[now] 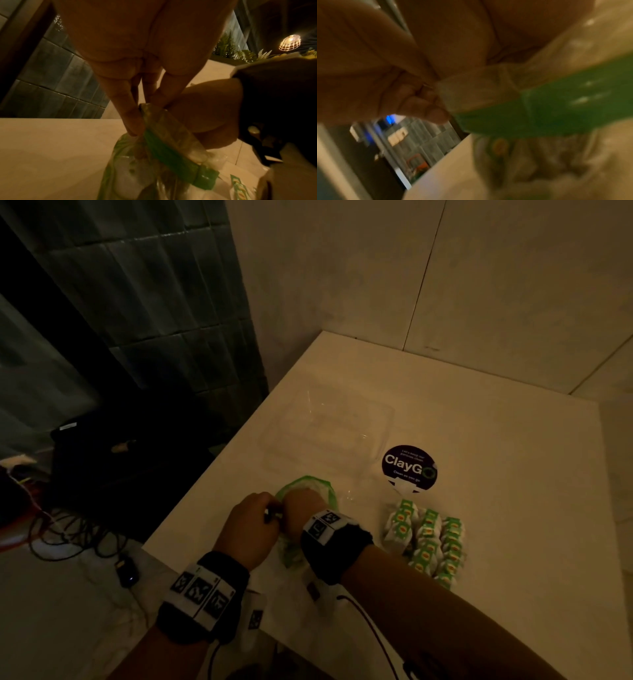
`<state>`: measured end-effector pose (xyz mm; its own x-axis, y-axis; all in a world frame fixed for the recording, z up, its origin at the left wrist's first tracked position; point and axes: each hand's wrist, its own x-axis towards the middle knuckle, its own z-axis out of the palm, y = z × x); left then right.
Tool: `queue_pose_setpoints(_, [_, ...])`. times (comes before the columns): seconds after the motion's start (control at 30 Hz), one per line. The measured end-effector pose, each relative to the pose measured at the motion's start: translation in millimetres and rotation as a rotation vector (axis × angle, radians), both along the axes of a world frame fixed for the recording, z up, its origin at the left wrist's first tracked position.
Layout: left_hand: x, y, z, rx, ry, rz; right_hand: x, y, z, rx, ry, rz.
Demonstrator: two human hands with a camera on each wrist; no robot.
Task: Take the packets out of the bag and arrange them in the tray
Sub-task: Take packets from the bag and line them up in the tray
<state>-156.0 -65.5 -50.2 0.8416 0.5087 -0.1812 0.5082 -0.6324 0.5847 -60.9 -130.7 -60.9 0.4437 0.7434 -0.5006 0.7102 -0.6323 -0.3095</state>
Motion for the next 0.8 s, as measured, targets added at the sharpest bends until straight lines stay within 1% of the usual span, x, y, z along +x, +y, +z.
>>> queue_pose_setpoints(0.1, [-1.9,1.1,0.8,-0.013,-0.017,0.022,-3.3,-5.2,8.5,0.067,0.032,-0.048])
queue_pose_setpoints(0.2, [-2.5,3.2,-0.9,-0.002,-0.023,0.019,-6.3,-22.5,24.5,0.279,0.058,-0.169])
queue_pose_setpoints(0.3, [-2.8,3.4,-2.0,0.015,-0.016,0.0,1.8,-56.3,40.9,0.546,0.057,-0.344])
queue_pose_setpoints(0.37, [-2.7,4.0,-3.1,0.02,-0.022,0.002,16.8,-85.6,45.6,0.649,0.094,-0.48])
queue_pose_setpoints(0.43, [-2.5,4.0,-4.2,0.023,-0.02,0.002,33.3,-117.3,44.3,0.717,0.18,-0.614])
queue_pose_setpoints(0.47, [-2.5,4.5,-4.9,0.019,-0.021,0.007,41.4,-132.5,41.2,0.704,0.2,-0.641])
queue_pose_setpoints(0.5, [-2.0,4.5,-5.4,0.014,-0.025,0.013,48.8,-147.0,37.3,0.635,0.184,-0.629])
queue_pose_setpoints(0.6, [-1.6,4.8,-6.2,0.013,-0.028,0.026,58.4,-177.6,16.3,0.304,0.102,-0.528])
queue_pose_setpoints(0.67, [-1.0,3.7,-6.1,0.004,-0.03,0.023,57.2,-187.1,-1.6,0.149,0.15,-0.491])
queue_pose_setpoints(0.73, [-0.5,2.7,-5.2,-0.001,-0.029,0.024,53.3,-188.4,-15.9,0.044,0.16,-0.408])
queue_pose_setpoints(0.8, [0.2,2.5,-5.0,0.003,-0.028,0.028,51.1,-187.7,-23.7,0.014,0.151,-0.37])
